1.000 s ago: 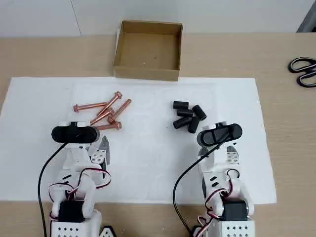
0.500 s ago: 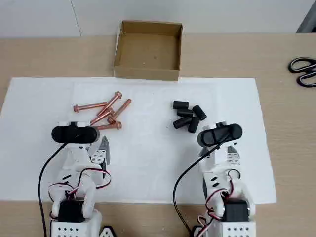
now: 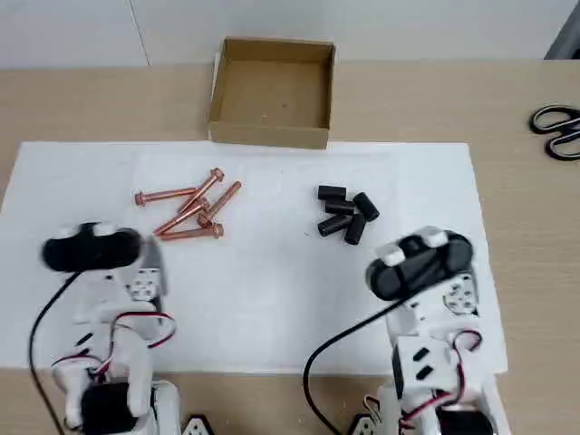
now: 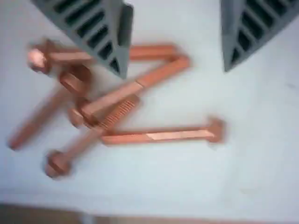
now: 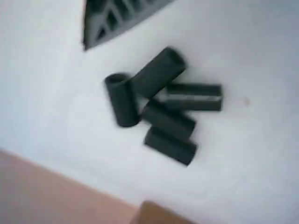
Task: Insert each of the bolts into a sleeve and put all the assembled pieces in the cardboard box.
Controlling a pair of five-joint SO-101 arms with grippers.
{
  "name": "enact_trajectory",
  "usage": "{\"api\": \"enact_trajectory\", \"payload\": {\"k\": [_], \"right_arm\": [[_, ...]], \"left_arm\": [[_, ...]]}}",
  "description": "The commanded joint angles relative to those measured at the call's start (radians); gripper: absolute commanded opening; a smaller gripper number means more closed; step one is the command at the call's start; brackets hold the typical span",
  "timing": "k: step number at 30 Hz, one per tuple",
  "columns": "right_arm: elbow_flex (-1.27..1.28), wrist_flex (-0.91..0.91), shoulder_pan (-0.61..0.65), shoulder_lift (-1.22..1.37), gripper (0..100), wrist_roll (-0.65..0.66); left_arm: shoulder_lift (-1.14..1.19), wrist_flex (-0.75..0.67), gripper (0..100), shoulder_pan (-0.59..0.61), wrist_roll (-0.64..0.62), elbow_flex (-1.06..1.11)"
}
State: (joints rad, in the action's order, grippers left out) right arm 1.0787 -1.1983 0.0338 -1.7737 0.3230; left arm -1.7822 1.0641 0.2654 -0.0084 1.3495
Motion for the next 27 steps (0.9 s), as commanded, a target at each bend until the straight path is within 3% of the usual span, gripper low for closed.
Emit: {"api": "enact_trajectory", "payload": {"k": [1,6,15,21,27], "right_arm": [[-0.14,0.004,-0.044,0.113,20.3,0.011],[-0.381,-0.036,-0.058,0.423,20.3,0.008],[-0.623,-0.222,-0.058,0.993,20.3,0.003],[-0.559,-0.081,-0.074,1.145,20.3,-0.029],[-0.528,-0.007,-0.101,1.196,20.3,-0.063]], "left_arm": [[0.118,0.02,13,0.043,0.031,-0.145],[0.46,0.091,13,0.041,0.029,-0.421],[1.122,0.397,13,0.041,0.031,-0.889],[1.363,0.462,13,0.041,0.031,-0.944],[1.381,0.497,12,0.049,0.031,-0.951]]}}
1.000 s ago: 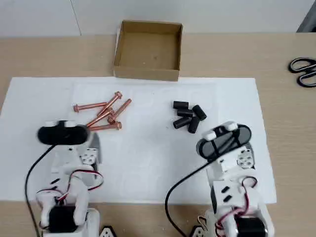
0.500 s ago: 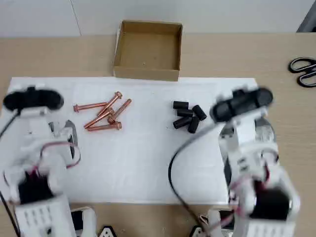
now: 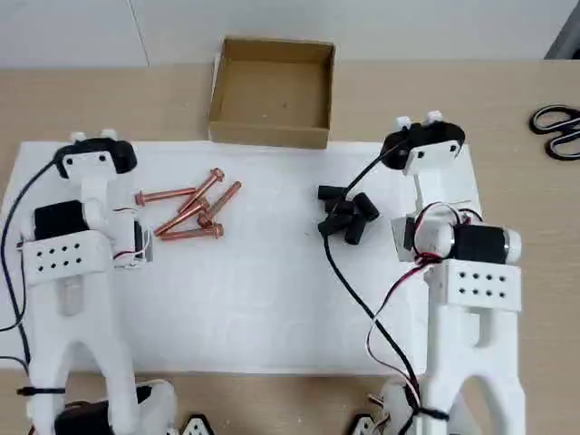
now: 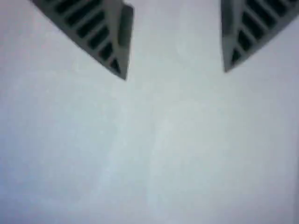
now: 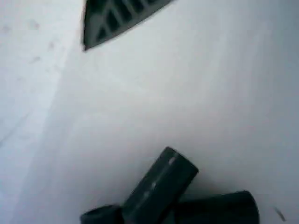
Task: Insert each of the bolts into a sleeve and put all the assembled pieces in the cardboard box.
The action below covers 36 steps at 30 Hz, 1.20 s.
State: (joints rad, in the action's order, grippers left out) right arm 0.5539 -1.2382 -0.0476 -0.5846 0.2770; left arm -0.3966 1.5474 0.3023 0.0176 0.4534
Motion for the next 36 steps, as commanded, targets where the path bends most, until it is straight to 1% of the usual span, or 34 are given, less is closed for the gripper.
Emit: {"api": "enact_trajectory", "payload": {"k": [1,6,12,15,17,20,26,28,36], "right_arm": [[-0.003,0.036,-0.027,0.015,20.3,-0.017],[-0.003,0.031,-0.039,0.067,20.2,-0.021],[-0.003,0.03,-0.038,0.085,20.2,-0.023],[-0.003,0.028,-0.036,0.085,20.2,-0.028],[-0.003,0.028,-0.041,0.085,20.2,-0.06],[-0.003,0.028,-0.042,0.085,20.2,-0.075],[0.038,0.038,-0.036,0.087,20.3,-0.084],[0.046,0.038,-0.041,0.087,20.3,-0.117],[0.063,0.038,-0.044,0.087,20.3,-0.129]], "left_arm": [[-0.011,0.02,12,0.017,0.005,-0.056],[-0.014,0.055,12,0.049,0.005,-0.053],[-0.012,0.035,12,0.043,0.008,-0.053],[-0.012,0.026,12,0.043,0.054,-0.053],[-0.012,0.028,12,0.043,0.075,-0.053],[-0.012,0.031,12,0.043,0.077,-0.053],[-0.014,0.143,12,0.043,0.077,-0.056],[-0.014,0.166,12,0.043,0.077,-0.058],[-0.014,0.167,12,0.049,0.077,-0.047]]}}
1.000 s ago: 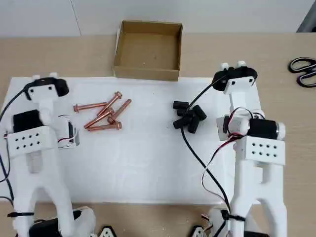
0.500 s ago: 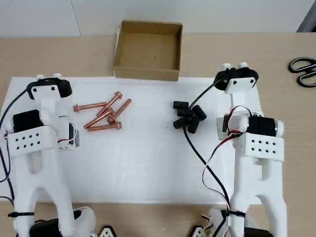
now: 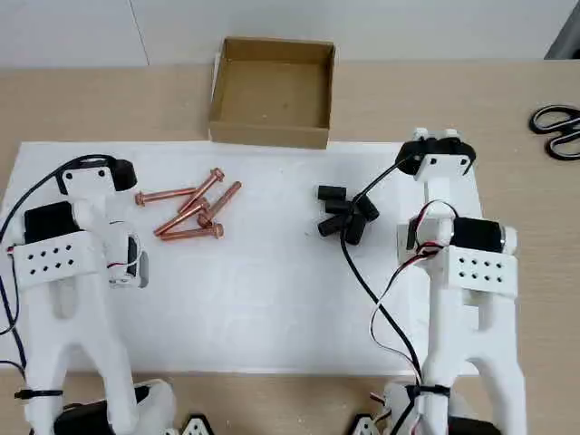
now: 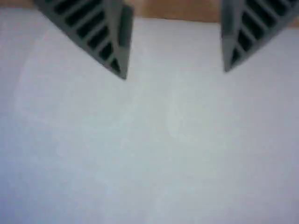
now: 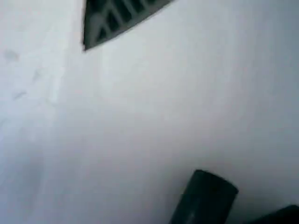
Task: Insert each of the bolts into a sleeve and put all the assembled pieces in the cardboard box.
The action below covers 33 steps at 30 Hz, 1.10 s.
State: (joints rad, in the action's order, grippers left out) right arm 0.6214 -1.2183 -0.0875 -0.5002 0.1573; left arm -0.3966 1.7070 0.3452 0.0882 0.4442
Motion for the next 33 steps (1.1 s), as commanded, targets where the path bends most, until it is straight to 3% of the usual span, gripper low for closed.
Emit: {"api": "enact_trajectory", "payload": {"k": [1,12,24,33], "right_arm": [[-0.005,0.018,-0.002,0.002,20.3,-0.009],[-0.005,0.018,0.004,0.002,20.2,-0.011],[-0.029,-0.027,0.01,0.002,20.1,-0.009],[-0.249,-0.163,0.162,0.039,18.0,-0.072]], "left_arm": [[-0.014,0.008,12,0.006,0.006,-0.038],[-0.014,0.002,12,0.002,0.006,-0.025],[-0.012,-0.124,12,-0.002,0.006,0.024],[-0.011,-0.118,12,-0.002,0.006,0.022]]}}
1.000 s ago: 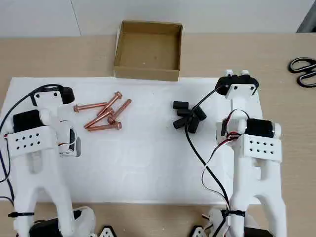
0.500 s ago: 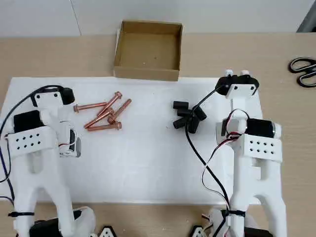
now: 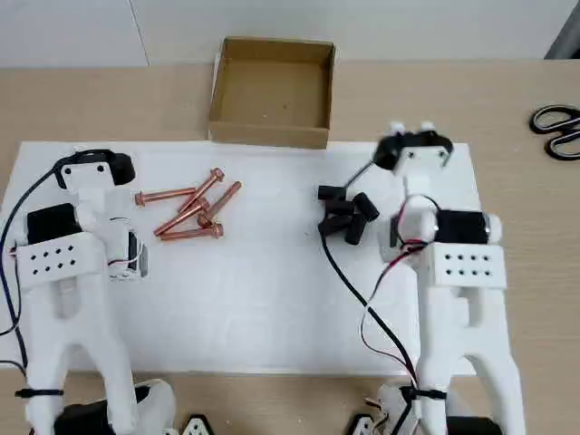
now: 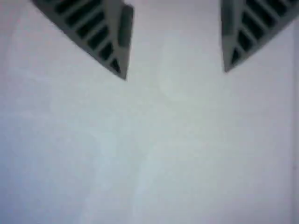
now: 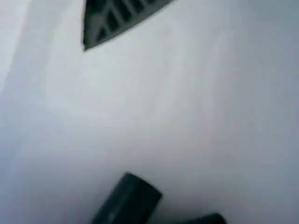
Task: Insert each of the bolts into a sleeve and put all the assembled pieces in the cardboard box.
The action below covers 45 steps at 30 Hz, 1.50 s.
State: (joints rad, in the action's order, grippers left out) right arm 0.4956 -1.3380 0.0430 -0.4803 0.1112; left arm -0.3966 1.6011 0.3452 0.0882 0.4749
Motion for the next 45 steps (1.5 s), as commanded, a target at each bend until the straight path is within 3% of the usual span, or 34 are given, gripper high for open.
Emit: {"api": "enact_trajectory", "payload": {"k": [1,11,16,25,38,45], "right_arm": [[-0.169,-0.065,0.039,0.044,16.4,-0.031],[-0.542,-0.245,0.093,0.518,11.8,-0.16],[-0.652,-0.283,0.094,0.677,11.5,-0.198],[-0.671,-0.24,0.208,0.723,11.8,-0.232],[-0.677,-0.162,0.165,0.811,11.8,-0.262],[-0.806,-0.174,0.16,0.941,11.8,-0.262]], "left_arm": [[-0.011,-0.012,12,-0.003,0.006,-0.01],[-0.012,0.017,12,-0.19,0.0,-0.008],[-0.014,0.011,12,-0.221,0.0,-0.008],[-0.014,0.002,12,-0.221,0.003,-0.008],[-0.014,0.002,12,-0.221,0.005,-0.008],[-0.014,0.005,12,-0.221,0.005,-0.007]]}}
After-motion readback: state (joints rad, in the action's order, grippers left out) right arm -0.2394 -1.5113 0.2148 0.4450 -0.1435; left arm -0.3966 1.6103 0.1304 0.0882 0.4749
